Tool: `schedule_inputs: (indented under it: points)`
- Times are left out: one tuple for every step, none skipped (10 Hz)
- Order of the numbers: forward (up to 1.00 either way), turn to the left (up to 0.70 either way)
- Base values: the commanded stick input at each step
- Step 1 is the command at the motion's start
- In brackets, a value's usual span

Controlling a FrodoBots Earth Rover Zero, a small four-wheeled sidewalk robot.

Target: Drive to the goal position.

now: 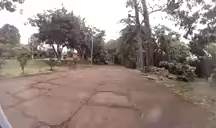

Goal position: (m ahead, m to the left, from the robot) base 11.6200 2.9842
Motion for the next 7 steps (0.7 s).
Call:
schedule_inputs:
  points:
    - [0.70, 0.00]
    - [0.70, 0.00]
    - [0.70, 0.00]
    - [0.70, 0.00]
    - [0.70, 0.00]
    - [0.70, 0.00]
    - [0.70, 0.00]
